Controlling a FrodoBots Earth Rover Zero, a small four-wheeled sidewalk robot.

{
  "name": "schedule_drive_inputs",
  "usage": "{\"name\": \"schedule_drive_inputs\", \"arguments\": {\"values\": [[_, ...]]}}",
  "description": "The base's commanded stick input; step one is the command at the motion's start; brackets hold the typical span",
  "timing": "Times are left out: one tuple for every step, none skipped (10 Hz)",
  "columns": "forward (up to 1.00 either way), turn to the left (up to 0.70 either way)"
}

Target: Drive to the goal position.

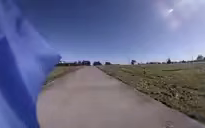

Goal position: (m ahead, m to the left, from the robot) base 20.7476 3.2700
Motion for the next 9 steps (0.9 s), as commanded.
{"name": "schedule_drive_inputs", "arguments": {"values": [[1.0,0.0],[1.0,0.0],[1.0,0.0],[1.0,0.0],[1.0,0.18],[1.0,0.37],[1.0,0.4],[1.0,0.4],[1.0,0.4]]}}
